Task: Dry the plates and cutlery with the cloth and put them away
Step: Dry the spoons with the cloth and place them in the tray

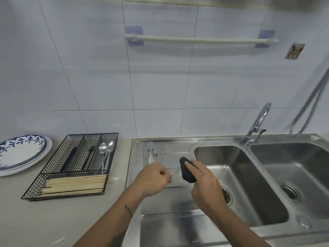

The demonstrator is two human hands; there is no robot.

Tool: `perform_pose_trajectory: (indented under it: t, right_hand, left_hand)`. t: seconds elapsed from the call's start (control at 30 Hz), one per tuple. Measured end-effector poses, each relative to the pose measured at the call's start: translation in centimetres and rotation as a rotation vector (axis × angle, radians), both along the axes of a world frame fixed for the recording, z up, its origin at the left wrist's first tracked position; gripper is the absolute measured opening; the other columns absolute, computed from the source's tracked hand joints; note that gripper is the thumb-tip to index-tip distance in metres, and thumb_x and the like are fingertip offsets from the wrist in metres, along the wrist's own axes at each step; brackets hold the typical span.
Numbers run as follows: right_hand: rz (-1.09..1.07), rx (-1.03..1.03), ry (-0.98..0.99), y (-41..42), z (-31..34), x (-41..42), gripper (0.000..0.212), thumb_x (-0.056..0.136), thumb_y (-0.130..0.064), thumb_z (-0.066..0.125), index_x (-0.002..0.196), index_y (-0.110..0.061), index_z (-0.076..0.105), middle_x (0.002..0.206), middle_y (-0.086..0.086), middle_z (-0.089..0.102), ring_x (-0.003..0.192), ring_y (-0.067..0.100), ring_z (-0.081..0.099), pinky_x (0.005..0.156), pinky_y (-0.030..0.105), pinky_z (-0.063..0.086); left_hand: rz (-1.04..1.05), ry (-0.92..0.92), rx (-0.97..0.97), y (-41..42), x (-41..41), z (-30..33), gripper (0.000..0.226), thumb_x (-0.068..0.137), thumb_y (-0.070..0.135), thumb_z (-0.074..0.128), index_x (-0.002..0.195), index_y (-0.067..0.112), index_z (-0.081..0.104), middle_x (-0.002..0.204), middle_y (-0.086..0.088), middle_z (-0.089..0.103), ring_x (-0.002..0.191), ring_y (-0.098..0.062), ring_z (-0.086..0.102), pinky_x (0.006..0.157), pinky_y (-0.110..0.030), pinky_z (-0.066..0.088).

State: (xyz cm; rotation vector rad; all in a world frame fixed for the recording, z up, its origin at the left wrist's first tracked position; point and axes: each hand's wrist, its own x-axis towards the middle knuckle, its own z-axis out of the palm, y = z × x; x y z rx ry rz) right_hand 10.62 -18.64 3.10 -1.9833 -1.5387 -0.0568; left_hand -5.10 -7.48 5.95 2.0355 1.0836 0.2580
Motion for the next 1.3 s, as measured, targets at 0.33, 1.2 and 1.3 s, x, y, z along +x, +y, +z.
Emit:
perform_pose_trajectory:
  t: [0.33,1.2,1.3]
  right_hand:
    - [-0.004,-0.028,0.051,0.6,0.9,-0.3,0.061,0.074,-0.002,0.046,0.131,-0.016,0.063,0.142,0.003,0.055,0.121,0.028,0.058,0.094,0.041,0.053]
    - [0.082,-0.174,0.101,3.0,0.2,-2.6,0.072,0.078,0.002,0.053,0.145,-0.025,0.045,0.149,-0.004,0.041,0.133,0.022,0.042,0.111,0.037,0.034]
    - [0.05,-0.239,-0.053,2.2,-1.4,-1.3,0.078,0.08,0.0,0.054,0.151,-0.027,0.034,0.158,-0.001,0.031,0.145,0.018,0.025,0.12,0.045,0.012]
  left_hand:
    - [-0.001,-0.227,-0.262,-1.7,1.2,-1.2,0.021,0.101,0.009,0.051,0.095,0.015,0.071,0.071,0.002,0.067,0.06,-0.011,0.059,0.068,-0.028,0.053]
    - [0.935,-0.805,-0.731,1.3,4.3,-2.1,0.019,0.081,-0.005,0.07,0.099,0.0,0.068,0.086,-0.017,0.076,0.084,-0.03,0.074,0.076,-0.041,0.061]
    - [0.979,-0.809,-0.722,1.3,4.1,-1.9,0.016,0.082,0.0,0.073,0.097,0.005,0.071,0.077,-0.007,0.077,0.078,-0.02,0.075,0.07,-0.033,0.055]
